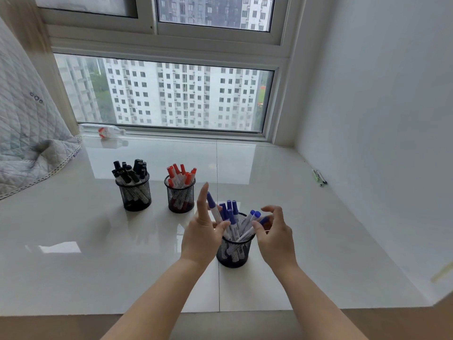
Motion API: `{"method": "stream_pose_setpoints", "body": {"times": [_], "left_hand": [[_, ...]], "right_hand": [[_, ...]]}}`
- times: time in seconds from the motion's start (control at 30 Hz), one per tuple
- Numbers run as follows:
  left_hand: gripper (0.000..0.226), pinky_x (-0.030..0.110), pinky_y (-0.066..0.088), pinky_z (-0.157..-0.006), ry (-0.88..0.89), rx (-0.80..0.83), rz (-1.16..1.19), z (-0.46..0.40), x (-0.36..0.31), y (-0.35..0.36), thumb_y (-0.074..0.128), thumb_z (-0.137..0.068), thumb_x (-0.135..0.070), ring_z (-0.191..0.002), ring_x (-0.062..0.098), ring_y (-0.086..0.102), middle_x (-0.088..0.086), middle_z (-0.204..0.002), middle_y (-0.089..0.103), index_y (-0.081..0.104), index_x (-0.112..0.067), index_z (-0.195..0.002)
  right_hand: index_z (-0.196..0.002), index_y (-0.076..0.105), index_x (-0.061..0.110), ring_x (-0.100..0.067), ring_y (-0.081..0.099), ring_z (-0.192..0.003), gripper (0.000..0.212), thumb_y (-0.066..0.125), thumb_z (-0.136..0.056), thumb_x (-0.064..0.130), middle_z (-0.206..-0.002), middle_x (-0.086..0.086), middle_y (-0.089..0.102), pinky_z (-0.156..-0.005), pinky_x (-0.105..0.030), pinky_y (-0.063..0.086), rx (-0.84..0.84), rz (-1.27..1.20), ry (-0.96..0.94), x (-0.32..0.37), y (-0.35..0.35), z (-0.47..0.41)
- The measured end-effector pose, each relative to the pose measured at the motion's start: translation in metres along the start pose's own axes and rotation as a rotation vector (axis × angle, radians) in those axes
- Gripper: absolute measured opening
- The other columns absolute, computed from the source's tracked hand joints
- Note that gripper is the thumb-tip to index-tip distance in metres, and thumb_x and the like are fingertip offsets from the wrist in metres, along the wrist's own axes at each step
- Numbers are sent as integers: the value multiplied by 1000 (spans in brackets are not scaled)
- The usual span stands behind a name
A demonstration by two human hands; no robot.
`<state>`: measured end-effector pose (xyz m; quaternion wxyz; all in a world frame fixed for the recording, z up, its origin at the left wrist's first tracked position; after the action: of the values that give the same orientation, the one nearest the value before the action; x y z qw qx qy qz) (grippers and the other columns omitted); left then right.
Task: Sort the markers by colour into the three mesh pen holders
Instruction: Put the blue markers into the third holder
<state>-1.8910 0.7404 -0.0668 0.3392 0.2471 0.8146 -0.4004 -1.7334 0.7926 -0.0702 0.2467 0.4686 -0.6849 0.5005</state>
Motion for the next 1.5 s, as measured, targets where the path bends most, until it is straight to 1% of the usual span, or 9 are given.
{"method": "stream_pose_setpoints", "body": {"times": [0.13, 0.23, 0.5, 0.73, 0.9, 1.07, 1.2, 1.37, 1.5], "left_hand": [[74, 25, 50, -62, 9, 29, 0, 0, 2, 3, 72, -78, -12, -69, 16, 69, -7, -90, 60, 28, -14, -136], [58, 14, 46, -60, 15, 71, -23, 0, 4, 4, 70, -81, -17, -70, 9, 64, -9, -83, 59, 37, -15, -128], [33, 27, 54, -73, 56, -3, -46, 3, 11, 2, 63, -86, -15, -82, 7, 62, -5, -96, 61, 59, -18, -118], [23, 35, 53, -69, 25, 15, -185, -2, 12, 1, 60, -88, -28, -79, 12, 62, -7, -99, 59, 64, -23, -110], [21, 25, 48, -66, 22, -1, -168, -9, 9, 2, 64, -85, -28, -83, 7, 58, -6, -101, 55, 63, -22, -105], [24, 28, 48, -74, 118, -35, -210, -24, -6, 6, 67, -82, -26, -95, 16, 55, -1, -103, 57, 62, -18, -104], [33, 19, 34, -82, 244, 119, -306, -40, -20, 18, 60, -85, -27, -106, 14, 50, -5, -114, 56, 56, -21, -117], [45, 30, 36, -102, 330, 475, -483, -57, -23, 32, 51, -91, -25, -126, 13, 37, -10, -133, 49, 40, -28, -135], [44, 33, 36, -101, 339, 638, -533, -65, -25, 38, 47, -92, -16, -126, 12, 38, -13, -133, 51, 43, -32, -133]], "right_hand": [[-97, 42, 23, -1, 56, -61, 30, 66, -83, 13, -70, 16, 55, -54, -6, 42, 7, 52, -14, 1, 0, -1], [-94, 43, 23, -4, 56, -62, 29, 67, -82, 14, -70, 14, 55, -55, -7, 40, 48, 108, -33, 3, 4, 0], [-88, 58, 10, -20, 59, -75, 11, 67, -82, 13, -77, 0, 62, -69, -29, 47, 56, 117, -34, 1, 8, 1], [-83, 61, 16, -14, 55, -72, 4, 65, -84, 15, -77, 6, 61, -61, -12, 37, 81, 174, -79, -4, 10, 1], [-73, 56, 23, -14, 63, -64, 13, 63, -84, 22, -68, 5, 66, -63, -30, 50, 34, 84, 38, -1, 6, -6], [-90, 49, 22, -15, 59, -74, 21, 64, -82, 35, -81, 6, 61, -65, -27, 42, -13, 126, 184, 0, 3, -13], [-102, 58, 20, -15, 57, -83, 25, 58, -84, 38, -95, 4, 63, -71, -28, 44, 39, 175, 286, -2, 9, -14], [-101, 61, 20, -12, 51, -79, 25, 53, -89, 40, -100, 4, 59, -65, -25, 36, 55, 184, 293, -2, 14, -10], [-97, 61, 21, -12, 52, -78, 27, 50, -89, 45, -98, 7, 59, -64, -26, 36, 47, 193, 295, -4, 15, -6]]}}
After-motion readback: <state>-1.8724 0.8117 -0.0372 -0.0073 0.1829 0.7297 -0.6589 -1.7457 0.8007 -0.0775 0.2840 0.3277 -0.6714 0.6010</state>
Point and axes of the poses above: each hand's wrist, its own z-axis away from the middle knuckle, its own y-axis out of the palm, x = y × z, the point moved 3 cm from there along -z, towards the middle knuckle
